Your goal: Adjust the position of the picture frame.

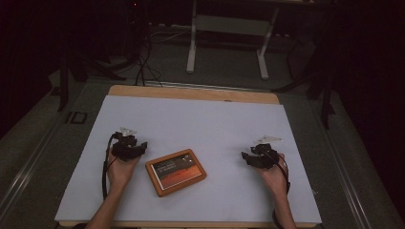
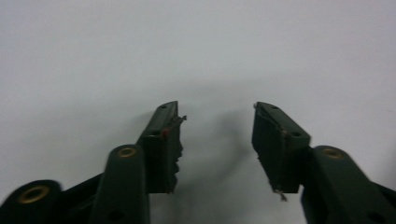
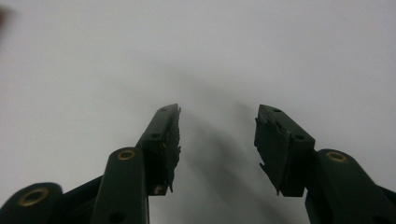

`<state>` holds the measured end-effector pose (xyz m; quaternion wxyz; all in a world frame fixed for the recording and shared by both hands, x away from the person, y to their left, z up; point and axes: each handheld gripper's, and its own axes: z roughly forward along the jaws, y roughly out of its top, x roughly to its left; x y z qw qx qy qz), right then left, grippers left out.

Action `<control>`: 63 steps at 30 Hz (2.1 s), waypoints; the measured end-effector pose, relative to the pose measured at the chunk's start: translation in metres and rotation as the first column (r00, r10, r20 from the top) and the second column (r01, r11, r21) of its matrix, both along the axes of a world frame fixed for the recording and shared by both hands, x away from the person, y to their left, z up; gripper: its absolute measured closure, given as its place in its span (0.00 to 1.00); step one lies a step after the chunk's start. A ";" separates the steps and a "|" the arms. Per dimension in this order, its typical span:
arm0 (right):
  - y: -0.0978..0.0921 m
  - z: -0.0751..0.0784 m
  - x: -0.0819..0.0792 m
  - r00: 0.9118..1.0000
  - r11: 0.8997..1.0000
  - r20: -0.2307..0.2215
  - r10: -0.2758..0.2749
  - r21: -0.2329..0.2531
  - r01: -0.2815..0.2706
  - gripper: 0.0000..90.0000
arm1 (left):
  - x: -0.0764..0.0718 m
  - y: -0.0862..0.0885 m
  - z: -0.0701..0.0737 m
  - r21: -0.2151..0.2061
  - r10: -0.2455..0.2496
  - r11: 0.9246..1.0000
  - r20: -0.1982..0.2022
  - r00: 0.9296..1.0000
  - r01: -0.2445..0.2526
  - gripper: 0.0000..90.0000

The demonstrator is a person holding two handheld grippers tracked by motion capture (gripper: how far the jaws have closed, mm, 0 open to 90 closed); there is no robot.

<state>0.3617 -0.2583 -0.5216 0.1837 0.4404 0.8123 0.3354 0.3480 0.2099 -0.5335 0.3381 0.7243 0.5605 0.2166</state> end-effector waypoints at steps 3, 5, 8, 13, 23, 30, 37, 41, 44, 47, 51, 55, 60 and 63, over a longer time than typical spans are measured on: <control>0.005 0.004 -0.002 1.000 1.000 0.004 0.031 0.000 -0.031 0.55 | -0.006 0.000 0.003 0.003 -0.032 0.999 0.018 0.999 0.032 0.63; 0.011 0.008 -0.004 0.997 0.997 0.007 0.071 0.020 -0.071 0.55 | -0.013 0.000 0.009 0.017 -0.058 0.998 0.050 0.997 0.057 0.66; 0.015 0.011 -0.004 0.996 0.994 0.009 0.093 0.049 -0.093 0.53 | -0.018 0.003 0.013 -0.034 -0.077 0.996 0.048 0.996 0.079 0.66; 0.025 0.014 -0.006 0.992 0.989 0.013 0.128 0.078 -0.128 0.52 | -0.029 0.004 0.021 -0.034 -0.121 0.992 0.073 0.990 0.124 0.65; 0.038 0.014 -0.012 0.984 0.978 0.027 0.177 0.107 -0.179 0.63 | -0.052 0.007 0.032 -0.098 -0.169 0.979 0.109 0.980 0.180 0.76; 0.054 0.012 -0.017 0.970 0.965 0.037 0.241 0.099 -0.244 0.86 | -0.071 0.001 0.030 -0.059 -0.298 0.950 0.134 0.945 0.308 0.98; 0.067 0.007 -0.020 0.960 0.957 0.034 0.277 0.086 -0.278 1.00 | -0.088 -0.002 0.027 -0.030 -0.334 0.940 0.111 0.936 0.339 1.00; 0.073 0.004 -0.021 0.955 0.951 0.026 0.294 0.087 -0.295 1.00 | -0.097 -0.002 0.024 -0.035 -0.348 0.935 0.097 0.932 0.353 1.00; 0.077 0.002 -0.022 0.953 0.949 0.014 0.304 0.088 -0.304 1.00 | -0.101 -0.005 0.022 -0.023 -0.360 0.932 0.082 0.929 0.363 1.00; 0.083 -0.001 -0.023 0.946 0.943 0.003 0.325 0.081 -0.324 1.00 | -0.103 -0.005 0.022 -0.021 -0.363 0.931 0.079 0.928 0.366 1.00; 0.094 -0.007 -0.024 0.933 0.931 -0.019 0.359 0.070 -0.357 1.00 | -0.100 -0.008 0.020 0.000 -0.367 0.930 0.073 0.927 0.368 1.00; 0.102 -0.011 -0.026 0.923 0.923 -0.035 0.383 0.057 -0.380 1.00 | -0.099 -0.010 0.021 0.014 -0.367 0.930 0.072 0.928 0.367 1.00; 0.108 -0.015 -0.028 0.910 0.911 -0.046 0.412 0.053 -0.409 1.00 | -0.090 -0.014 0.021 0.015 -0.357 0.934 0.080 0.931 0.357 1.00; 0.107 -0.015 -0.029 0.911 0.911 -0.047 0.410 0.057 -0.408 1.00 | -0.081 -0.020 0.021 0.030 -0.349 0.937 0.083 0.934 0.347 1.00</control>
